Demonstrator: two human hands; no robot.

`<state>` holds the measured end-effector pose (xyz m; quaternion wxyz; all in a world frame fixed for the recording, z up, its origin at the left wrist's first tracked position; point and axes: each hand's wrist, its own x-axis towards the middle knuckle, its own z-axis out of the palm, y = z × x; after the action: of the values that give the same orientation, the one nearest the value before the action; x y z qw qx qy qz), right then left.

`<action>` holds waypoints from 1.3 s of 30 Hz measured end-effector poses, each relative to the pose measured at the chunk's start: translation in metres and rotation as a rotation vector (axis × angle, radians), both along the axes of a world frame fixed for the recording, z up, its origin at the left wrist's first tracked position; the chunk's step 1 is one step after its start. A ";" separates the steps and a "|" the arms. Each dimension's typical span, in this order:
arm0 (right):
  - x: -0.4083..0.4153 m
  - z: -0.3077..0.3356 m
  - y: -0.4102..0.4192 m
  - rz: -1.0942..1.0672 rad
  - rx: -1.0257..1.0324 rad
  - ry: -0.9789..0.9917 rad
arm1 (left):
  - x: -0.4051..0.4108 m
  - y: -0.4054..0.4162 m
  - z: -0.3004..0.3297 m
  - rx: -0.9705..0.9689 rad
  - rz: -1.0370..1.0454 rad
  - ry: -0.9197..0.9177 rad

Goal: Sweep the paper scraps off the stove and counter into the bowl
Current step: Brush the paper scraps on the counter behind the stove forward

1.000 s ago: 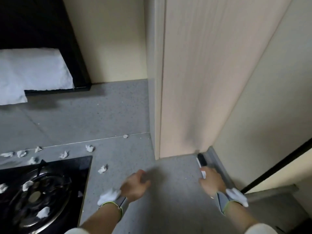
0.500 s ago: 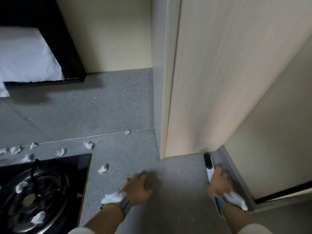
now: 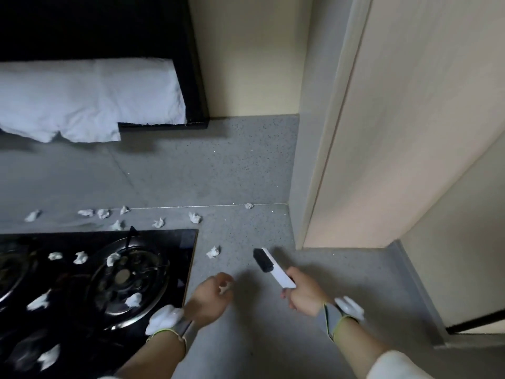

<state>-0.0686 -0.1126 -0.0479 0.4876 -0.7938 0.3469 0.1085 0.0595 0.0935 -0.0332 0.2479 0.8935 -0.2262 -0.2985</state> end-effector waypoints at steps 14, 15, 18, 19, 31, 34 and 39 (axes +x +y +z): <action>0.071 -0.008 0.078 -0.058 -0.135 -0.010 | 0.054 0.109 -0.011 -0.044 0.051 -0.002; 0.075 -0.007 0.075 -0.063 -0.160 0.001 | 0.055 0.108 -0.013 -0.023 0.041 0.005; 0.091 0.001 0.058 -0.035 -0.254 0.078 | 0.060 0.099 -0.016 0.032 0.005 -0.008; 0.100 0.001 0.049 -0.002 -0.301 0.112 | 0.064 0.094 -0.018 0.049 -0.007 -0.025; 0.195 0.001 -0.060 0.355 -0.865 0.058 | 0.089 0.043 -0.039 0.414 -0.193 -0.152; 0.205 -0.010 -0.071 0.429 -0.869 0.113 | 0.087 0.037 -0.040 0.493 -0.214 -0.209; 0.208 -0.010 -0.053 0.515 -0.575 0.139 | 0.089 0.031 -0.035 0.496 -0.203 -0.106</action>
<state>0.1397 -0.1652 -0.0577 0.1773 -0.9500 0.1847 0.1790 0.1483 0.1248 -0.0682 -0.0218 0.9140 -0.2474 -0.3207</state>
